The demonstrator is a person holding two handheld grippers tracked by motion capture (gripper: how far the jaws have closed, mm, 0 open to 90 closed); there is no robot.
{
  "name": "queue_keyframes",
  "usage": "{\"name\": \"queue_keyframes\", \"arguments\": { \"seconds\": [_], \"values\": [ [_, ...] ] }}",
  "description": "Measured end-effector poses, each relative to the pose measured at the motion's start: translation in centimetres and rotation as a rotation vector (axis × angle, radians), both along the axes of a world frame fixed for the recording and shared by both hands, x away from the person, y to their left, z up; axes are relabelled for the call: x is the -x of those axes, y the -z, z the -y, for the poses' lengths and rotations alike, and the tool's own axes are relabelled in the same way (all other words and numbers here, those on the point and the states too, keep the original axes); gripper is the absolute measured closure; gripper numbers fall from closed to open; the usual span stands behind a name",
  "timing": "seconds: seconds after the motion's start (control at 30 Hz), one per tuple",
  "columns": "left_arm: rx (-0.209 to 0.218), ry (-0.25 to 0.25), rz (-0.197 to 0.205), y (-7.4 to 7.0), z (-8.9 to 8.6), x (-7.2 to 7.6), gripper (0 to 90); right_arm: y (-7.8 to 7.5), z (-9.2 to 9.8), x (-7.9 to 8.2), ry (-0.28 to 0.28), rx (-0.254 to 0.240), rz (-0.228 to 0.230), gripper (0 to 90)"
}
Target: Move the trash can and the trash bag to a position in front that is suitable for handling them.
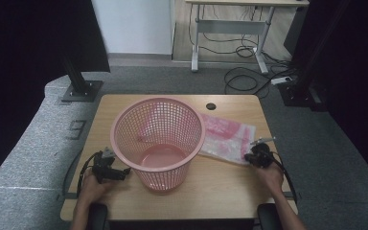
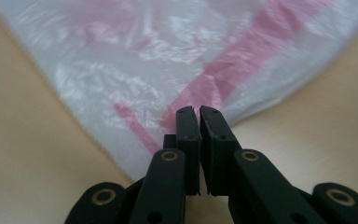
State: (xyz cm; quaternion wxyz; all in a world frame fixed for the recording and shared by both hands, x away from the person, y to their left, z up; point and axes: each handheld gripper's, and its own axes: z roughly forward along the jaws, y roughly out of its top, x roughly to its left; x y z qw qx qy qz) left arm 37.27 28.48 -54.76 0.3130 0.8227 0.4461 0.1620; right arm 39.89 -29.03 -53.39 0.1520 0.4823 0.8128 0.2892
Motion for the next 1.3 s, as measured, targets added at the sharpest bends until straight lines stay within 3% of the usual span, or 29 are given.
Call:
{"name": "queue_keyframes", "arguments": {
  "seconds": [0.03,0.07,0.1,0.13,0.17,0.2,0.27,0.3,0.33,0.37,0.4,0.47,0.5,0.53,0.57,0.6,0.63,0.67,0.73,0.8,0.93,1.0,1.07,1.1,1.13,1.2,1.23,1.27,1.3],
  "values": [
    [0.0,0.0,0.0,0.0,0.0,0.0,0.0,-0.1,-1.1,2.4,-0.062,-0.012,-0.015,79.2],
    [0.0,0.0,0.0,0.0,0.0,0.0,0.0,-0.1,-1.1,2.4,-0.062,-0.012,-0.015,79.2],
    [0.0,0.0,0.0,0.0,0.0,0.0,0.0,-0.6,-1.5,3.7,-0.087,0.01,-0.013,61.7],
    [-0.001,0.0,0.0,0.0,0.0,0.0,0.0,-0.6,-1.5,3.7,-0.087,0.01,-0.013,61.7],
    [0.0,0.0,0.0,0.0,0.0,0.0,0.0,-1.1,-1.5,4.0,-0.084,0.032,0.003,54.2],
    [0.001,-0.001,0.002,0.0,0.1,-0.1,0.0,-2.4,-0.7,3.3,-0.045,0.05,0.042,42.2],
    [0.002,0.0,0.001,0.0,0.1,-0.1,0.0,-3.1,0.5,1.5,0.021,0.036,0.068,35.0],
    [0.002,0.0,0.001,0.0,0.1,-0.1,0.0,-3.1,0.5,1.5,0.021,0.036,0.068,35.0],
    [0.002,0.0,0.001,0.0,0.1,-0.1,0.0,-3.2,1.0,0.3,0.055,0.026,0.058,33.4],
    [0.002,0.0,0.001,0.0,0.1,-0.1,0.0,-2.8,1.8,-2.5,0.119,0.011,0.043,31.3],
    [0.002,0.0,0.001,0.0,0.1,-0.1,0.0,-2.8,1.8,-2.5,0.119,0.011,0.043,31.3],
    [0.002,0.0,0.001,0.0,0.1,-0.1,0.0,-1.9,2.1,-4.5,0.148,0.027,0.037,30.4],
    [0.002,0.0,0.001,0.0,0.1,-0.1,0.0,-0.9,2.2,-5.9,0.171,0.047,0.013,33.8],
    [0.002,0.0,0.001,0.0,0.1,-0.1,0.0,-0.9,2.2,-5.9,0.171,0.047,0.013,33.8],
    [0.002,0.0,0.001,0.0,0.1,-0.1,0.0,-0.6,2.2,-6.2,0.174,0.047,0.001,39.2],
    [0.003,-0.001,0.002,0.0,0.1,-0.1,0.0,-0.1,2.2,-6.4,0.171,0.037,-0.031,52.3],
    [0.002,-0.001,0.001,0.0,0.1,-0.1,0.0,0.0,2.4,-6.2,0.166,-0.003,-0.006,67.1],
    [0.002,0.0,0.001,0.0,0.1,-0.1,0.0,0.1,2.3,-5.8,0.148,-0.007,0.0,81.6],
    [0.003,-0.001,0.002,0.0,0.1,-0.1,0.0,0.0,2.3,-5.5,0.129,-0.014,-0.005,85.1],
    [0.003,-0.001,0.003,0.0,0.1,-0.1,0.0,0.0,2.0,-4.1,0.101,-0.025,-0.012,88.4],
    [0.002,-0.001,0.002,0.0,0.1,-0.1,0.0,-0.2,1.1,0.1,0.031,0.045,-0.001,88.6],
    [0.002,-0.001,0.001,0.0,0.1,-0.1,0.0,-0.2,0.7,2.3,0.001,0.042,-0.003,88.5],
    [0.001,-0.002,0.002,0.0,0.1,-0.1,0.0,-0.3,0.0,5.1,-0.045,0.04,-0.009,85.4],
    [0.001,-0.001,0.001,0.0,0.1,-0.1,0.0,-0.9,-0.4,6.8,-0.068,0.049,-0.004,71.6],
    [0.001,-0.001,0.001,0.0,0.1,-0.1,0.0,-0.9,-0.4,6.8,-0.068,0.049,-0.004,71.6],
    [0.001,-0.002,0.002,0.0,0.2,-0.1,0.0,-2.1,-0.2,7.1,-0.04,0.05,0.034,57.0],
    [0.001,-0.002,0.002,0.0,0.2,-0.1,0.0,-2.7,0.1,6.8,-0.028,0.04,0.042,52.1],
    [0.001,0.0,0.0,0.0,0.2,-0.1,0.0,-3.6,0.7,5.4,0.003,0.036,0.062,43.0],
    [0.001,0.0,0.0,0.0,0.2,-0.1,0.0,-3.6,0.7,5.4,0.003,0.036,0.062,43.0]
  ]
}}
